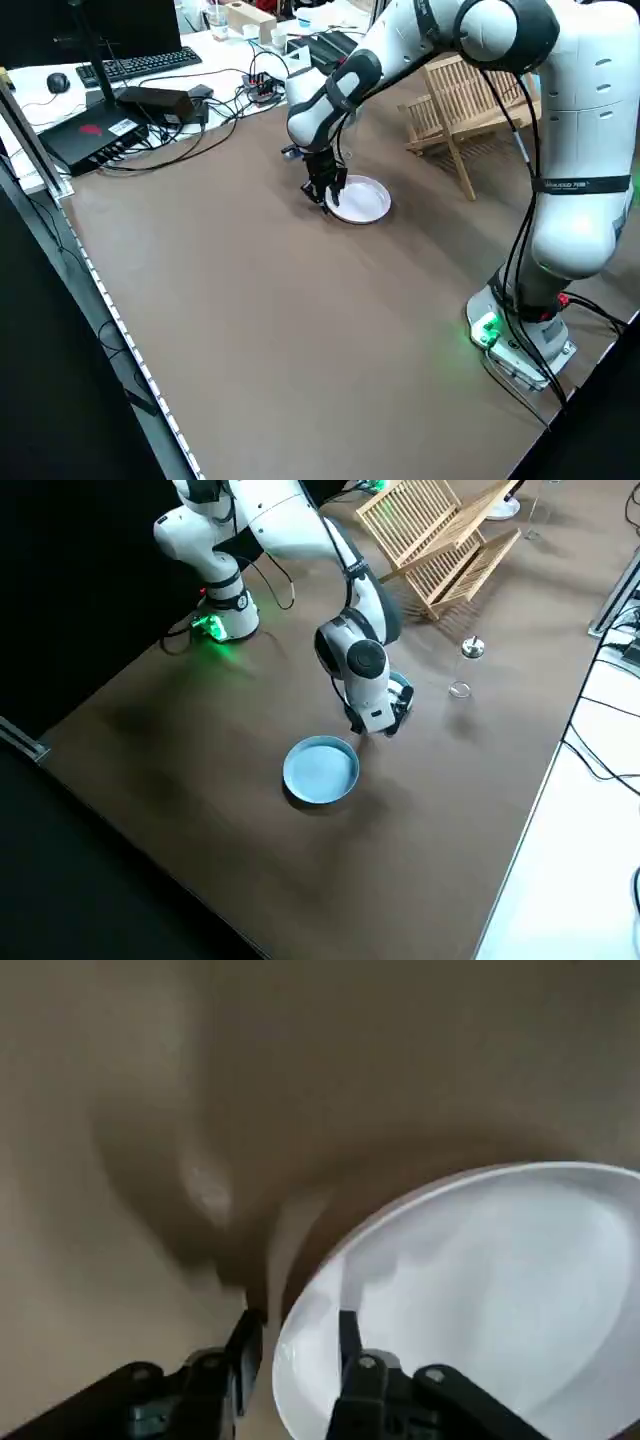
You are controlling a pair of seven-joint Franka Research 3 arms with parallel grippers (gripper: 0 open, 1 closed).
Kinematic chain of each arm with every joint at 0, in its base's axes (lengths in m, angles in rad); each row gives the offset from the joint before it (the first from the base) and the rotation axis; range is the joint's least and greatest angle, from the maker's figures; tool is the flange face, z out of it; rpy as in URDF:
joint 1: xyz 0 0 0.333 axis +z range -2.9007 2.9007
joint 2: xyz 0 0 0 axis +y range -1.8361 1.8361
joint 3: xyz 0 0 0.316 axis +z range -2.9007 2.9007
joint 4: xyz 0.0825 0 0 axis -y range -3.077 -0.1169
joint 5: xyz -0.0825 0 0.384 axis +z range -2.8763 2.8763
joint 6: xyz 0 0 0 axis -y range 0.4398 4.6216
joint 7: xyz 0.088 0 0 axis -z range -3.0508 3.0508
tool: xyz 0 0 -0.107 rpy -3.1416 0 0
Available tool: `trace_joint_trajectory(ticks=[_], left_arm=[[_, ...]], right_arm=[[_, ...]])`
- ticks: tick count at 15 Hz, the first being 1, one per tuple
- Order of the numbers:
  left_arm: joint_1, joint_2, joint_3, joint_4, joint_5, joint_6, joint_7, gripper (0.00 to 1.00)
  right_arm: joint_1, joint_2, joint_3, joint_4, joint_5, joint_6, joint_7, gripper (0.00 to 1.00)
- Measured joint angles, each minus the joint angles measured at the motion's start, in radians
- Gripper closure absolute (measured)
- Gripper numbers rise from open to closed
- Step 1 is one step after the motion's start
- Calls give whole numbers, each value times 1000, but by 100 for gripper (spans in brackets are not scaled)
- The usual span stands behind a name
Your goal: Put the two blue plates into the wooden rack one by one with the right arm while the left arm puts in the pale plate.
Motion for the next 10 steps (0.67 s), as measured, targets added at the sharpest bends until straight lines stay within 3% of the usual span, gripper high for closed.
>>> trace_joint_trajectory(ticks=[2, 4, 6, 8, 10], left_arm=[[0, 6, 0, 3, 0, 0, 0, 80], [0, 3, -1, 11, 0, -1, 0, 84], [0, -14, -3, 21, 0, -29, 3, 97], [0, -59, -6, 42, -1, -119, 2, 97], [0, -137, -7, 83, -2, -325, -5, 97]], right_arm=[[0, 0, 0, 0, 0, -1, -1, 98], [0, 0, 0, 4, 1, -21, -4, 98], [-1, -2, 0, 15, 1, -88, -9, 98], [0, -18, 0, 33, 1, -193, -15, 98], [0, -58, 0, 62, 1, -348, -17, 98]])
